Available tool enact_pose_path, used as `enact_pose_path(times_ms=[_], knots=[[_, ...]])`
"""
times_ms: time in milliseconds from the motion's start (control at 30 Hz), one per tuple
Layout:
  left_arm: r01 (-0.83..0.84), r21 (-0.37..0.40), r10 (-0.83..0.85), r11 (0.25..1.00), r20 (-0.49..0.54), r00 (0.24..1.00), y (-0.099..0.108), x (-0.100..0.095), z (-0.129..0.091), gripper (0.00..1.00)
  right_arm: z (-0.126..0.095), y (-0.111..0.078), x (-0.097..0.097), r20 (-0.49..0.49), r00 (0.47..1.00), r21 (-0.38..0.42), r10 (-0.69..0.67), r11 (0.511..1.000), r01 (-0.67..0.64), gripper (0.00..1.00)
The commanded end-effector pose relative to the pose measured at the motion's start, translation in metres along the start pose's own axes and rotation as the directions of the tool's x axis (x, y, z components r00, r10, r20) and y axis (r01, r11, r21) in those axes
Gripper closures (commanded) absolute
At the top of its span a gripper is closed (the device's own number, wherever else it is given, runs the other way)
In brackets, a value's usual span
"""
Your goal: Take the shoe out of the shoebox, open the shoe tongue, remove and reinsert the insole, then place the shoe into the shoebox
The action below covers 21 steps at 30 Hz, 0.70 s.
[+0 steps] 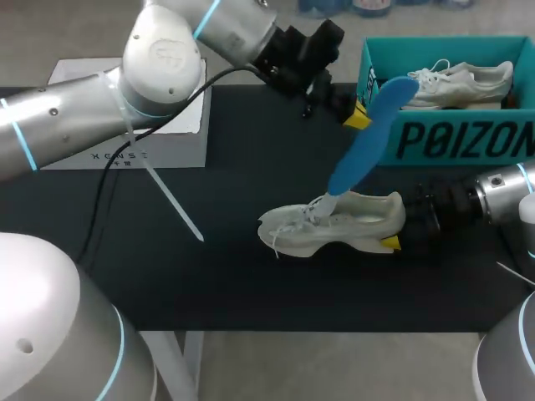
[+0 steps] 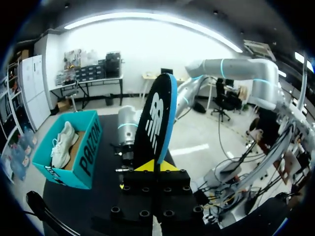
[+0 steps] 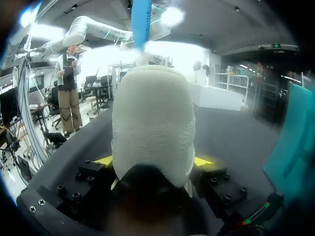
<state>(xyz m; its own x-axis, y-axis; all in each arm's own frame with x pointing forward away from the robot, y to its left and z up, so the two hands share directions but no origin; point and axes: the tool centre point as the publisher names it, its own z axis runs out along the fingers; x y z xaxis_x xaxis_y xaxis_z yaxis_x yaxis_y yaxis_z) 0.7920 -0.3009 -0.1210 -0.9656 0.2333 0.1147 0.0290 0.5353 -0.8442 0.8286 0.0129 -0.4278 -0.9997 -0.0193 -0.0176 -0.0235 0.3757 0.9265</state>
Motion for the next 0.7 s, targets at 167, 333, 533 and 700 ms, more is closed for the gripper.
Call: enact_pose_path(times_ms=[167,333,533,700], knots=[[0.034,0.222,-0.027,0.974,-0.035,0.999,0.010,0.008,-0.042,1.00,0.002,-0.001,0.000,0.003,1.000,0.003,0.001,1.000,-0.001,1.00],[0.070,0.298,-0.053,0.952,-0.067,0.996,0.014,0.008,-0.061,1.00,0.002,-0.001,0.000,0.003,1.000,0.003,0.001,1.000,-0.001,1.00],[0.078,0.365,-0.051,0.928,-0.081,0.995,0.015,0.008,-0.081,1.00,0.002,-0.001,0.000,0.003,1.000,0.003,0.001,1.000,-0.001,1.00],[0.083,0.402,-0.052,0.912,-0.087,0.995,0.020,0.007,-0.096,1.00,0.002,-0.001,0.000,0.003,1.000,0.003,0.001,1.000,-0.001,1.00]])
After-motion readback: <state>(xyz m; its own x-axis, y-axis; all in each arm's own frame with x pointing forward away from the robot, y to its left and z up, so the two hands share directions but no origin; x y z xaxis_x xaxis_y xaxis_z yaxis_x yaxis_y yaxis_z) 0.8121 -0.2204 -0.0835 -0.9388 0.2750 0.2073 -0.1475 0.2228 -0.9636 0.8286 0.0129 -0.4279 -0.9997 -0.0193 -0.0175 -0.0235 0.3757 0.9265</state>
